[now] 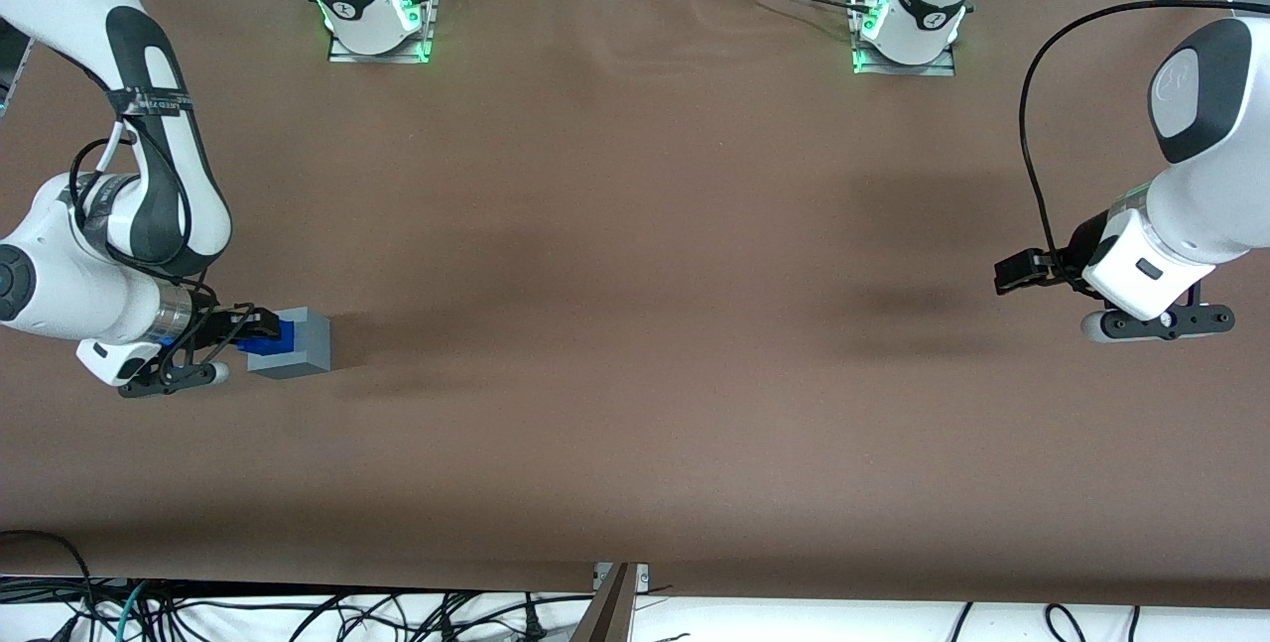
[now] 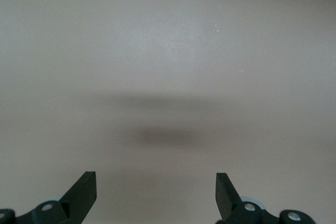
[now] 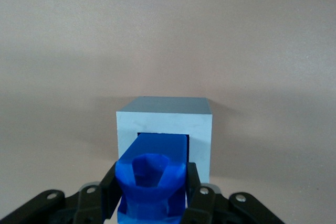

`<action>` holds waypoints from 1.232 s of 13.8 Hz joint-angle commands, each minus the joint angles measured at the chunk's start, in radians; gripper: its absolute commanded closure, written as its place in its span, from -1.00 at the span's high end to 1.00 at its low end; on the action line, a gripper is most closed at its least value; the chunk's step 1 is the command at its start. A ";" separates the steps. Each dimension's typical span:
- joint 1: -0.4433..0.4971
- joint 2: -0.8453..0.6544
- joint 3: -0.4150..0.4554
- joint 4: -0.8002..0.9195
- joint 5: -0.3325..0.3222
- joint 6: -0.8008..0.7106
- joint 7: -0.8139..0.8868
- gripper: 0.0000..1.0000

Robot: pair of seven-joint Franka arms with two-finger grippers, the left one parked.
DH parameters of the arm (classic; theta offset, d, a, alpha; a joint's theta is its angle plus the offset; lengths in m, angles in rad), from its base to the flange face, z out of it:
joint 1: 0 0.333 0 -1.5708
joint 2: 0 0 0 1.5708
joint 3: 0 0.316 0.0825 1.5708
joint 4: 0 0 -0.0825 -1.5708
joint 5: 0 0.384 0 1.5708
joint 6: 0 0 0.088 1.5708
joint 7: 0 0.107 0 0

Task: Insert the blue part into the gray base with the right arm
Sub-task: 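Lower the blue part into the gray base's hole, then open the right gripper to release the blue part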

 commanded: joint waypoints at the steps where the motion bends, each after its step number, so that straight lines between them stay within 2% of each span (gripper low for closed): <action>1: -0.010 0.040 0.007 0.031 0.067 0.000 0.019 -0.40; 4: -0.010 0.046 0.006 0.031 0.080 0.000 0.062 -0.39; 5: -0.011 0.046 0.006 0.031 0.080 0.000 0.062 -0.30; 6: -0.010 0.046 0.006 0.033 0.077 0.000 0.058 0.14; 7: -0.008 0.046 0.006 0.038 0.072 0.000 0.059 0.99; 13: 0.003 0.009 0.006 0.116 0.026 -0.020 0.062 1.00; 17: 0.004 -0.136 0.009 0.117 0.009 -0.180 0.121 1.00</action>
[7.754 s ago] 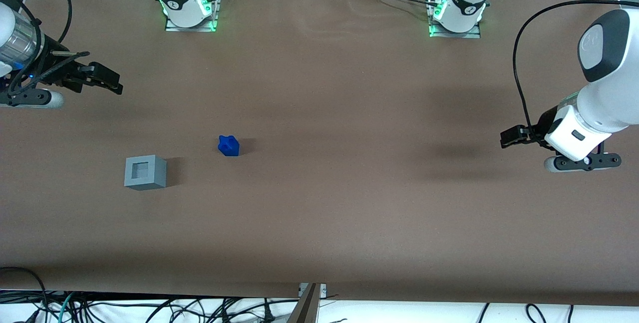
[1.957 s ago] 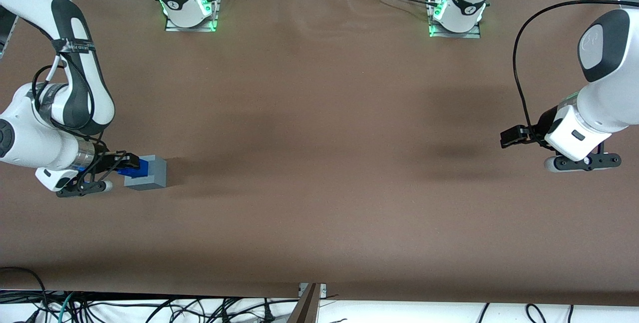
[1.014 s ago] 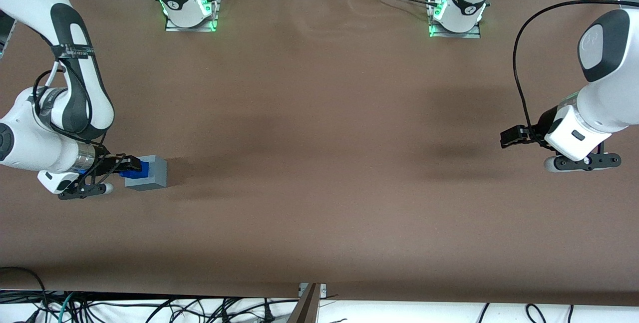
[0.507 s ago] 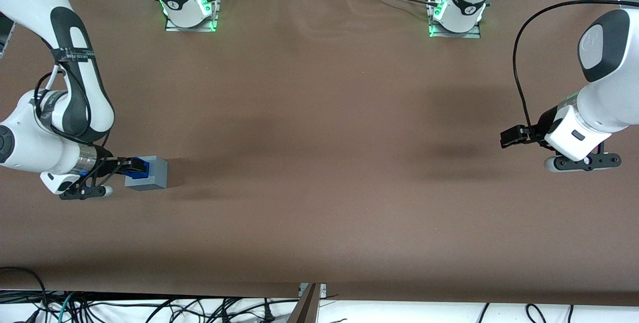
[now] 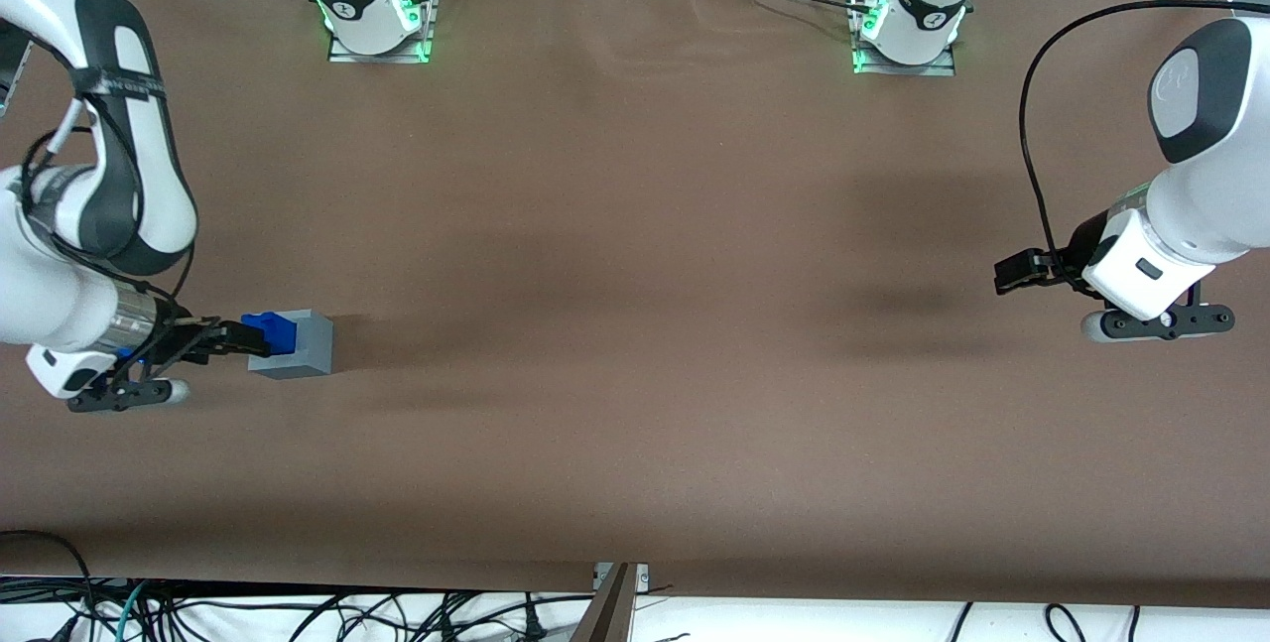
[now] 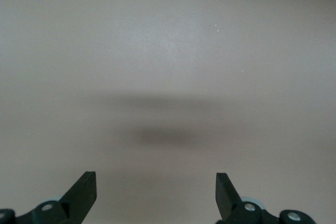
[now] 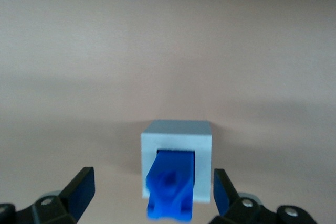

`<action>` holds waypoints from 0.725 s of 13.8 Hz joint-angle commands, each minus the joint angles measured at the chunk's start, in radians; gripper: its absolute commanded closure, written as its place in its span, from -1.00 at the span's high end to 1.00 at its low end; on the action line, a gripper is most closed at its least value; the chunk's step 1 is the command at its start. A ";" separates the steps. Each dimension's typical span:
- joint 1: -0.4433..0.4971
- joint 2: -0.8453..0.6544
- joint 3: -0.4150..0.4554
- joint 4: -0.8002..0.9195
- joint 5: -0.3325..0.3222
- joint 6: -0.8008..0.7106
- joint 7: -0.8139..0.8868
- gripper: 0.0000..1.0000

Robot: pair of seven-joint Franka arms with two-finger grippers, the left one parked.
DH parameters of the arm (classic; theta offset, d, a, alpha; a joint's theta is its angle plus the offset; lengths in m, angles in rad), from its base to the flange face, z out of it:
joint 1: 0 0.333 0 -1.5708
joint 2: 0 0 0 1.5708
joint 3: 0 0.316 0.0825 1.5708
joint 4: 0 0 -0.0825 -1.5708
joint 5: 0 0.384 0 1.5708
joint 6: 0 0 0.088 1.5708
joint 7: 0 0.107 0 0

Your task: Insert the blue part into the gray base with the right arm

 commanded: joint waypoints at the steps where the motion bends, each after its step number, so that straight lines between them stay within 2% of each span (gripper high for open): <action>1: -0.001 -0.143 0.009 -0.018 -0.029 -0.135 0.046 1.00; 4: -0.001 -0.322 0.012 -0.072 -0.033 -0.284 0.088 1.00; 7: -0.001 -0.537 0.018 -0.283 -0.044 -0.228 0.089 1.00; 10: -0.001 -0.548 0.017 -0.279 -0.043 -0.244 0.068 1.00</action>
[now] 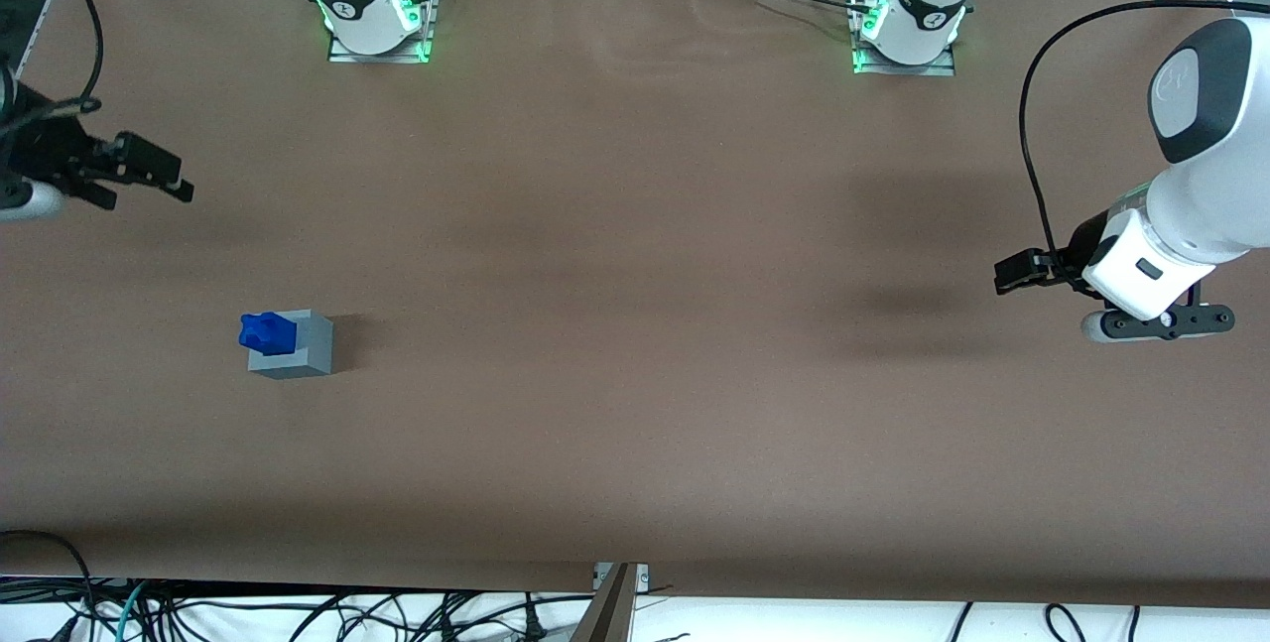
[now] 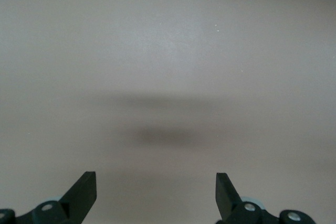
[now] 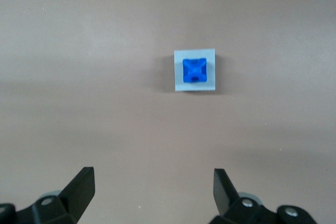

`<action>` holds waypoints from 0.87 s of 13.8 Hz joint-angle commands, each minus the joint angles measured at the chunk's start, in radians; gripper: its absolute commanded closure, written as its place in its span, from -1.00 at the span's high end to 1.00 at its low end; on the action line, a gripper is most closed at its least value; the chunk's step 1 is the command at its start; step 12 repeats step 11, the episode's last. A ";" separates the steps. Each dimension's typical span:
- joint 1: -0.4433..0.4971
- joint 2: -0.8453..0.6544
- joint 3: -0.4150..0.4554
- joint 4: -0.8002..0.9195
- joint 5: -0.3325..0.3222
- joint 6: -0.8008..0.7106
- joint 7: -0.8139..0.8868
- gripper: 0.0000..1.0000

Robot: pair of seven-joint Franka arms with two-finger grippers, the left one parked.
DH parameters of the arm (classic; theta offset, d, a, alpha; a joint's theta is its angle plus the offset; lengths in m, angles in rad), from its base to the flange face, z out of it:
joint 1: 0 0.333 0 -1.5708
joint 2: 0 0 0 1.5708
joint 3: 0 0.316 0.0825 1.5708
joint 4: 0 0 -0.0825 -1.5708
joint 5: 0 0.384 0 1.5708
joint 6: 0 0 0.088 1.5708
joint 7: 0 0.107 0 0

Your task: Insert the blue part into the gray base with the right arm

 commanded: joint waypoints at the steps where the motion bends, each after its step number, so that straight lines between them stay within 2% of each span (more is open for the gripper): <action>1: -0.001 0.001 0.005 -0.018 -0.014 0.026 -0.007 1.00; 2: -0.001 0.017 0.005 0.006 -0.023 0.009 -0.007 1.00; 5: 0.009 0.029 0.034 0.029 -0.109 -0.020 -0.012 1.00; 12: 0.009 0.026 0.037 0.031 -0.103 -0.040 0.001 1.00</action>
